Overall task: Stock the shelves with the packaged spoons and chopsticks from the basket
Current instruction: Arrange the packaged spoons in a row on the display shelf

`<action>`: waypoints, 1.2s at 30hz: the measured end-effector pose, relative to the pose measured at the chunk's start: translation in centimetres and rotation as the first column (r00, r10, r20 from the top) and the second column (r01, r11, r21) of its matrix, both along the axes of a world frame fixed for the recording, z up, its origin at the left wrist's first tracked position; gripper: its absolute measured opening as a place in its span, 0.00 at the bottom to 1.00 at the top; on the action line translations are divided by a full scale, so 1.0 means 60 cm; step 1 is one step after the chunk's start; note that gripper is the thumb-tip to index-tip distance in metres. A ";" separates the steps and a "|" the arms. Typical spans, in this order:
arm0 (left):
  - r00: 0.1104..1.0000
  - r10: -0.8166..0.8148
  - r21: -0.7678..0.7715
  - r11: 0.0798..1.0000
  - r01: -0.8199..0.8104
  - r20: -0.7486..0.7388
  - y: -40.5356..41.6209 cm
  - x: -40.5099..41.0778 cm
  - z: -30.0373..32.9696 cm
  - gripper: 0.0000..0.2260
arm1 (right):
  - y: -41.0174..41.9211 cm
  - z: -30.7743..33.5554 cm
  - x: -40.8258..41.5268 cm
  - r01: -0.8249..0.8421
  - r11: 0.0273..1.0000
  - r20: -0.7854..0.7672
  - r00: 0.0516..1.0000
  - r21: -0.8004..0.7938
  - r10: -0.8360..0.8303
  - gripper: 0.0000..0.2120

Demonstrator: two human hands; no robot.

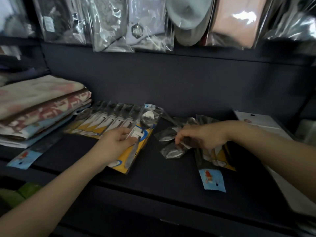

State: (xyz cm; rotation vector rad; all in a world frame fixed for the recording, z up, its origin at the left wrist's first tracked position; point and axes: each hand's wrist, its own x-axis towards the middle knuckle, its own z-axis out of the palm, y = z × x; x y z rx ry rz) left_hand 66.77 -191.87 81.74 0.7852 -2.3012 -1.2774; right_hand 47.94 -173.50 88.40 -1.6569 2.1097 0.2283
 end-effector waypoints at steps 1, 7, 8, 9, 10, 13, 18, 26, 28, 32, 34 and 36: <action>1.000 -0.004 0.006 1.000 0.004 -0.003 0.001 -0.002 -0.001 0.12 | 0.004 -0.001 0.002 -0.003 0.999 -0.021 1.000 0.035 0.004 0.32; 0.998 -0.055 -0.085 0.995 0.059 0.041 0.016 -0.009 -0.005 0.17 | 0.006 -0.023 -0.001 -0.158 0.947 -0.251 0.964 -0.281 0.087 0.18; 0.996 -0.076 -0.135 0.987 0.083 0.052 0.021 -0.009 -0.006 0.18 | 0.004 -0.024 0.001 -0.145 0.930 -0.235 0.970 -0.339 0.066 0.16; 0.993 -0.103 -0.188 0.976 0.113 0.062 0.028 -0.010 -0.005 0.18 | 0.004 -0.024 0.003 -0.134 0.912 -0.212 0.976 -0.387 0.054 0.15; 0.989 -0.129 -0.238 0.961 0.143 0.073 0.036 -0.011 -0.004 0.18 | 0.005 -0.024 0.006 -0.133 0.899 -0.197 0.979 -0.417 0.053 0.14; 0.987 -0.146 -0.363 0.918 0.160 0.066 0.054 -0.019 0.001 0.19 | 0.018 -0.025 0.012 -0.171 0.908 -0.235 0.968 -0.383 0.083 0.11; 0.988 -0.097 -0.568 0.810 0.149 0.121 0.060 -0.034 0.007 0.26 | 0.039 -0.016 0.006 -0.233 0.866 -0.352 0.933 -0.443 0.071 0.05; 0.872 -0.490 -0.689 0.636 0.347 -0.013 0.078 -0.073 0.061 0.23 | 0.046 0.061 0.051 0.203 0.575 0.466 0.809 -0.793 0.358 0.07; 0.839 -0.544 -0.694 0.617 0.372 -0.033 0.087 -0.075 0.070 0.10 | 0.051 0.062 0.055 0.320 0.603 0.625 0.669 -0.731 0.402 0.05; 0.893 -0.444 -0.746 0.619 0.245 -0.076 0.103 -0.058 0.064 0.04 | 0.058 0.041 0.029 0.421 0.602 0.480 0.875 -0.679 -0.071 0.09; 0.949 -0.304 -0.765 0.630 0.130 -0.089 0.111 -0.051 0.061 0.05 | 0.053 0.013 0.015 0.414 0.760 0.182 0.909 -0.501 -0.376 0.12; 0.984 -0.169 -0.742 0.666 0.071 -0.057 0.113 -0.046 0.061 0.09 | 0.038 -0.020 0.008 0.460 0.845 0.053 0.884 -0.272 -0.464 0.08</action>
